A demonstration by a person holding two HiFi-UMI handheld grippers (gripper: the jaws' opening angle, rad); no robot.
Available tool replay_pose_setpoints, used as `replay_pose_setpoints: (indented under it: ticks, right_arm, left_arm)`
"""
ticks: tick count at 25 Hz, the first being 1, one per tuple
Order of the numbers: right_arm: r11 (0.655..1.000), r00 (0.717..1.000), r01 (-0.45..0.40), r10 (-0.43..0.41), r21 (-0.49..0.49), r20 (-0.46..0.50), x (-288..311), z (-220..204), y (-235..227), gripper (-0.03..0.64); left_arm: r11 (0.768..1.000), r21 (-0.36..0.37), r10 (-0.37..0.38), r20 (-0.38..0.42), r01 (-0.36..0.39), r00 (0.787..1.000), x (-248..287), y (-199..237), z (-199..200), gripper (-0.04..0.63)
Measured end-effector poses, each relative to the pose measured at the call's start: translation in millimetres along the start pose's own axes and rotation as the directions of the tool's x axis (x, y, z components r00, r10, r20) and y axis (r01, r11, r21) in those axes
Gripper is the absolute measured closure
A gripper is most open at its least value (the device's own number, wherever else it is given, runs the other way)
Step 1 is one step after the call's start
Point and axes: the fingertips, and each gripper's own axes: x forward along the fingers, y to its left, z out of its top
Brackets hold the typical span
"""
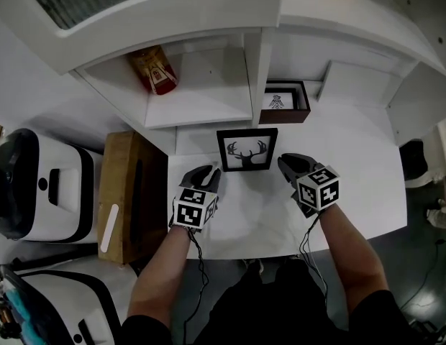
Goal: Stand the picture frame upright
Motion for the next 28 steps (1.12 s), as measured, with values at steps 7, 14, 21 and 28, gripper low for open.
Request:
replay_pose_setpoints:
  ticks: [7, 14, 21, 28]
  right_arm:
    - [1.0, 1.0, 0.007, -0.007, -0.018, 0.01, -25.2, -8.6, 15.2, 0.608]
    - [1.0, 1.0, 0.0, 0.001, -0.016, 0.026, -52.5, -13.1, 38.0, 0.609]
    - [1.0, 0.997, -0.021, 0.021, -0.007, 0.073, -82.2, -4.7, 56.2, 0.612]
    - [0.997, 0.994, -0.019, 0.027, -0.075, 0.102, -122.4, -8.6, 72.4, 0.612]
  left_arm:
    - [1.0, 0.007, -0.006, 0.03, 0.006, 1.0, -20.4, -16.1, 2.6, 0.589]
    - [1.0, 0.022, -0.018, 0.043, 0.017, 0.999, -43.1, -47.8, 3.7, 0.589]
    - [1.0, -0.023, -0.016, 0.071, 0.017, 0.997, -66.1, -85.1, 6.4, 0.589]
    - [0.994, -0.108, 0.005, 0.092, 0.005, 0.996, -90.2, -127.5, -1.7, 0.589]
